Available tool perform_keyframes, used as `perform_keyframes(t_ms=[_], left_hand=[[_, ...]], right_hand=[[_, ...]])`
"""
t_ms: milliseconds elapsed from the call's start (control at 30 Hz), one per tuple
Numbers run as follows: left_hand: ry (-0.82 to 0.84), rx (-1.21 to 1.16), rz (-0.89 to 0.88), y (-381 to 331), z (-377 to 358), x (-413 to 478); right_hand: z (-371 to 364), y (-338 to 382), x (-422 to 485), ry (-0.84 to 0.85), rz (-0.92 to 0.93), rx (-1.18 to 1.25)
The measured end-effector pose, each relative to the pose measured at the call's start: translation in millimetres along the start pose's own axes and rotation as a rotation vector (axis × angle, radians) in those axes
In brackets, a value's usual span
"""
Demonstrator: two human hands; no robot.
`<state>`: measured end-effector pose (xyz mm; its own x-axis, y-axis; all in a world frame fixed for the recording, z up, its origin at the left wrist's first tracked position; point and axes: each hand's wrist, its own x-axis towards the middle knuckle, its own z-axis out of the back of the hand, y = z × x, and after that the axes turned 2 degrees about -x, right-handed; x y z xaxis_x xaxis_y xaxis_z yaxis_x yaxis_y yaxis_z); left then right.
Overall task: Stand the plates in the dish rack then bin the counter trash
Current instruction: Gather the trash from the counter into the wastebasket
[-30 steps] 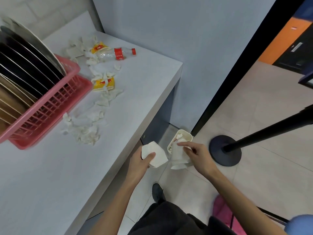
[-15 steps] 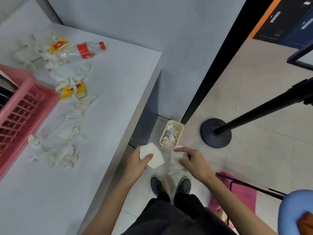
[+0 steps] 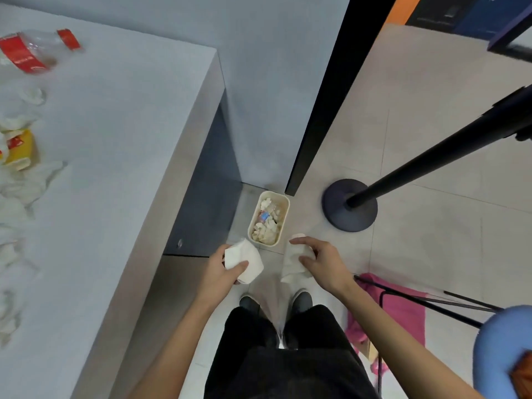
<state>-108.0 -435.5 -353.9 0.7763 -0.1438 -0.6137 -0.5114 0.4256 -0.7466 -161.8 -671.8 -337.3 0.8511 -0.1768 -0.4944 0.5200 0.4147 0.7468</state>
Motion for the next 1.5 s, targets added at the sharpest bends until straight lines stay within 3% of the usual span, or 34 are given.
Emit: perform_keyframes(t_ms=[167,400,667,933,1167,1333,1500], left_hand=[[0.001,0.035,0.025,37,-35,74],[0.091,0.328,-0.053,103,-79,209],[0.289,0.714,-0.260,194,-127,381],[0.473,1.079,-0.349,238,-160,452],[0.264,0.793,-0.470,229,-126,449],[0.071,0.673,-0.444,231,-105,465],[0.189,0.705,-0.243,232,-111,468]], right_hand=[[-18,-71,64,-0.040,-0.035,0.031],[-59,-167,184,-0.165,-0.039,0.078],[-110,-249,340,-0.230,0.180,0.045],[-152,-294,391,-0.204,0.360,0.064],[-161,-306,373,-0.168,0.363,0.030],[-173,-306,359,-0.105,0.422,-0.170],[-207,-318,345,0.067,0.522,-0.629]])
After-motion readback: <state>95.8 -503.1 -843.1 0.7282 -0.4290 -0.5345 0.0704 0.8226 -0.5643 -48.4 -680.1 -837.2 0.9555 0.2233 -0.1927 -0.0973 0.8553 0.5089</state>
